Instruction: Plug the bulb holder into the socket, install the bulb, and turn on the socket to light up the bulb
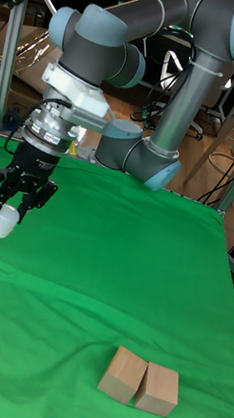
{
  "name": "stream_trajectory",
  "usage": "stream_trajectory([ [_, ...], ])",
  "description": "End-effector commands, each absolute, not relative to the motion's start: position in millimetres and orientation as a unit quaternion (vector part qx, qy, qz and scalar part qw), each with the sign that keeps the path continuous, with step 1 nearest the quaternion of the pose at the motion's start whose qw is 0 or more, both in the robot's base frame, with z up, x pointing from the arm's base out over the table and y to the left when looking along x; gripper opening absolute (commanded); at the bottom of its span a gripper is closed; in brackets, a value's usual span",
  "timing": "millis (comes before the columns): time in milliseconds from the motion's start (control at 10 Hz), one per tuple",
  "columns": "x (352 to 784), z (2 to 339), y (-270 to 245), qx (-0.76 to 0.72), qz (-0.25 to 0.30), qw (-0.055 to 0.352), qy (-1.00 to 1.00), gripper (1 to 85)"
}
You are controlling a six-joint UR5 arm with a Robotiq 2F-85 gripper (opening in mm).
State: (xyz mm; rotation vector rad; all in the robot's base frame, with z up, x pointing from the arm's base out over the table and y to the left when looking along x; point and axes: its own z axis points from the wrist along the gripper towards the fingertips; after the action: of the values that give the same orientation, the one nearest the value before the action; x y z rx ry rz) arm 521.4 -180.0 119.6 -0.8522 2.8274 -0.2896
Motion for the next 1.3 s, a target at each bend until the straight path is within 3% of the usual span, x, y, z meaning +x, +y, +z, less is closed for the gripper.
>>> stream_trajectory([
  [0,504,118,-174,-0.196,-0.068,0.071,0.976,1.0],
  [400,511,124,-182,-0.22,-0.068,0.076,0.97,1.0],
  [900,523,143,-216,-0.25,-0.062,0.053,0.965,1.0],
  [1200,515,141,-192,-0.178,-0.008,0.051,0.983,1.0],
])
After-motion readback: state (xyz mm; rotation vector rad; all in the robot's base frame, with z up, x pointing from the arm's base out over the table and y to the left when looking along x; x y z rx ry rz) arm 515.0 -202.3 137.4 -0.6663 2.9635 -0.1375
